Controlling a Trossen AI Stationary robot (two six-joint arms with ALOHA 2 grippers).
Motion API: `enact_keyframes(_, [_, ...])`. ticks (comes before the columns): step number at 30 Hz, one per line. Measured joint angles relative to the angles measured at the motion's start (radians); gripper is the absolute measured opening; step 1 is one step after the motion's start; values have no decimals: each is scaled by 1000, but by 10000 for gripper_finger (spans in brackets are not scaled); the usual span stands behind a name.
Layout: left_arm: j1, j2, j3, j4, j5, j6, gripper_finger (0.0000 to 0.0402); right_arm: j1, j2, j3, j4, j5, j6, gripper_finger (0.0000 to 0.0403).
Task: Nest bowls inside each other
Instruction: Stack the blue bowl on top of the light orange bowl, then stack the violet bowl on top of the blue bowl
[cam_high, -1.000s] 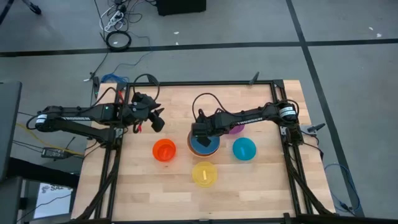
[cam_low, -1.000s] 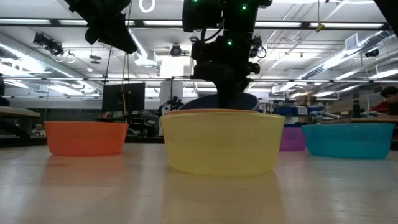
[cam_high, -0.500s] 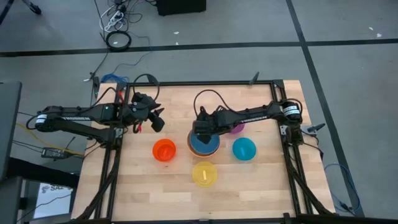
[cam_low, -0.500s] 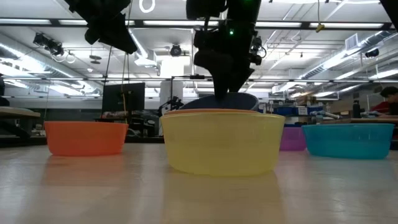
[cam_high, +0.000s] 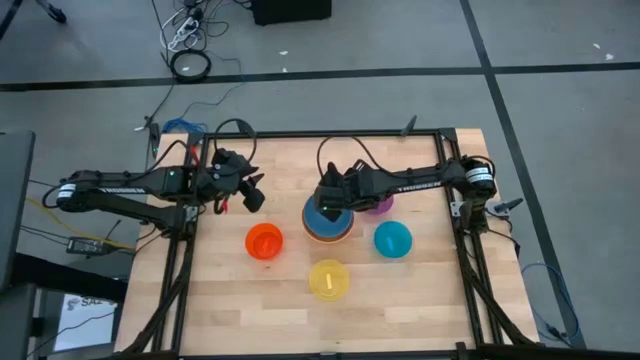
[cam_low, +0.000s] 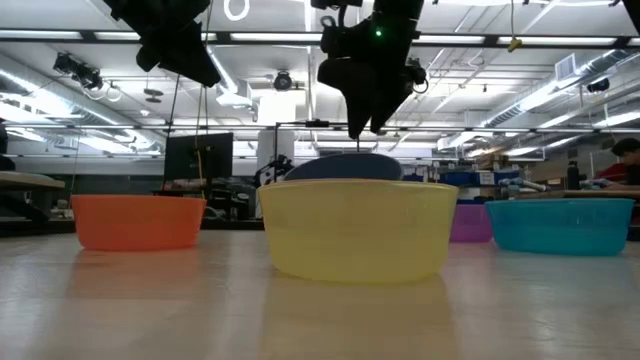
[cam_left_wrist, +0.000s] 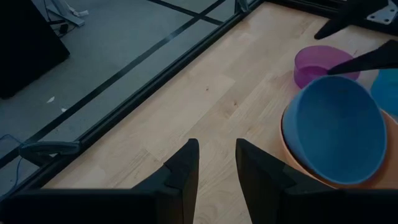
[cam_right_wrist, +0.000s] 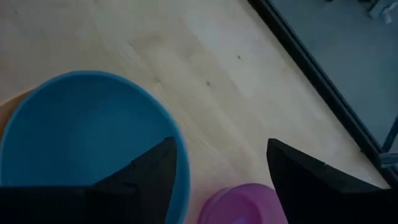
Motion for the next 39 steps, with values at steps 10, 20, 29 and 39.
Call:
enact_keyframes(10, [0, 0, 0, 0, 0, 3, 115, -68, 12, -12, 197, 77, -55, 226])
enact_keyframes(20, [0, 0, 0, -4, 0, 3, 115, -121, 12, -195, 391, -135, -1, 214])
enact_keyframes(29, [0, 1, 0, -3, 0, 8, 115, -86, -42, -204, 334, -52, -9, 211])
enact_keyframes(39, [0, 1, 0, -12, 0, 8, 115, -147, -245, -170, -106, -48, 47, 210])
